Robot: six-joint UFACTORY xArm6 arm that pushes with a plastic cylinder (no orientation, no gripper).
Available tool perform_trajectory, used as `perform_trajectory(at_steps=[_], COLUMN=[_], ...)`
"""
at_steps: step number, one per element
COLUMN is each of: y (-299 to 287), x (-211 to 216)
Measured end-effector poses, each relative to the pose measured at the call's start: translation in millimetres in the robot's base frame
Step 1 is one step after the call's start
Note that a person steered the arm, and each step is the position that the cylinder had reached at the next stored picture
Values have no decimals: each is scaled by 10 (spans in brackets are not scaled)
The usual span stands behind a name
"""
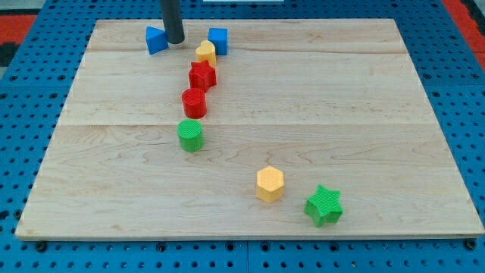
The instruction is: Move the green star to the right of the cube
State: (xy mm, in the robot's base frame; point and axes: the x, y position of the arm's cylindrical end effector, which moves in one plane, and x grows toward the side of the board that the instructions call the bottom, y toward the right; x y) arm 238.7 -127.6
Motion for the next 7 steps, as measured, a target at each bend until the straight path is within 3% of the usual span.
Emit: perform_trajectory(at_steps=[2,3,4,6,7], y=[265,1207,2466,3740,3862], x=[-242,-426,-53,2142,3292])
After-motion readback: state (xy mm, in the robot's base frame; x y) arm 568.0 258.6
